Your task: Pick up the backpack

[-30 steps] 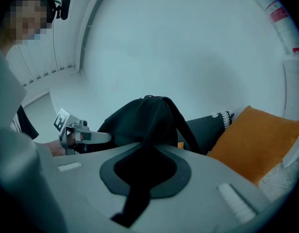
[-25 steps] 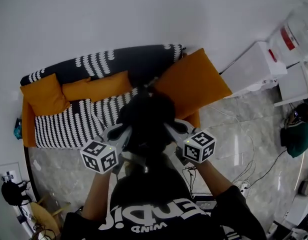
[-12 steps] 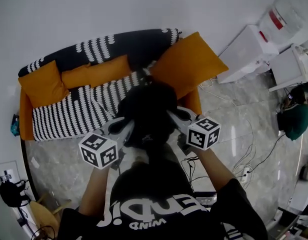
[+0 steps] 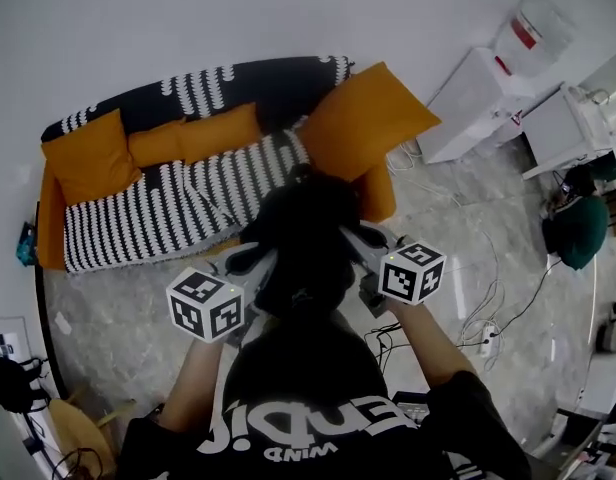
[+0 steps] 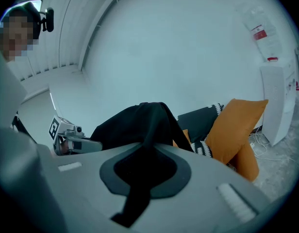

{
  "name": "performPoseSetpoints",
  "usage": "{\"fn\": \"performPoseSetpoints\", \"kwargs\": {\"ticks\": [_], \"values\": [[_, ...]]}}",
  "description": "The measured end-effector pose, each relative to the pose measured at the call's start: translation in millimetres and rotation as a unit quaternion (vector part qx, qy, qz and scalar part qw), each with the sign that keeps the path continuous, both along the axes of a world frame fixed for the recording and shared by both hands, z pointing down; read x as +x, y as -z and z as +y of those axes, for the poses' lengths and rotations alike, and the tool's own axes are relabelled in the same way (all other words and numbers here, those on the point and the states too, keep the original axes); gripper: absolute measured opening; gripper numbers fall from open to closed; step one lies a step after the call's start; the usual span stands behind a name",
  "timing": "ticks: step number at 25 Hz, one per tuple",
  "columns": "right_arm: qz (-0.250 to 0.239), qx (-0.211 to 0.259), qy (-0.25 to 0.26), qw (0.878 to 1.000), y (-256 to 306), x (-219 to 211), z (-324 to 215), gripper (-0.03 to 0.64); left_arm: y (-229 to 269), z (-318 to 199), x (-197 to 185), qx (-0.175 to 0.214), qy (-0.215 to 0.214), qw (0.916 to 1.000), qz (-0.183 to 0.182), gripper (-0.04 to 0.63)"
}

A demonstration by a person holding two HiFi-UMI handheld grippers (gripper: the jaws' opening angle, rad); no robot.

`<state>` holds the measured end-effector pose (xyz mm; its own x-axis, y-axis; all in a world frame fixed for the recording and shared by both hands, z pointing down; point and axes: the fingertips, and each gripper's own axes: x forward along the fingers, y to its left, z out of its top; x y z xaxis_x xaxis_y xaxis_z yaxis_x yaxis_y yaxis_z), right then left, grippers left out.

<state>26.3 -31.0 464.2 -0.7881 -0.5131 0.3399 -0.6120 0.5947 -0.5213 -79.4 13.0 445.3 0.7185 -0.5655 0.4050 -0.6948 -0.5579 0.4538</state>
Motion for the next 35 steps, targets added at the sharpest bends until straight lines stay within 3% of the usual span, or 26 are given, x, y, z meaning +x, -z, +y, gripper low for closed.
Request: {"fn": "performPoseSetpoints", "kwargs": {"ticks": [6,11,19,35], "values": [[0.002,-0.014,0.025,1.000,6.2,14.1,55.2,0.017,5.0,45.2,9.4,-0.015,0.009,0.9998,0.011,0.021],[0.008,-0.005,0.046,0.999,4.3,22.7,77.8,0.015,-0.3,59.5,15.1,-0.008,0.019,0.9998,-0.001,0.021],[0.022,0.009,0.055,0.998,-9.4,21.7,82.5,0.015,-14.8,62.0,12.7,-0.015,0.049,0.9987,0.001,0.020],[0.019,-0.007,0.054,0.998,-30.6,34.9,87.3,0.016,-36.0,63.1,24.8,-0.034,0.064,0.9973,0.014,0.020]]}}
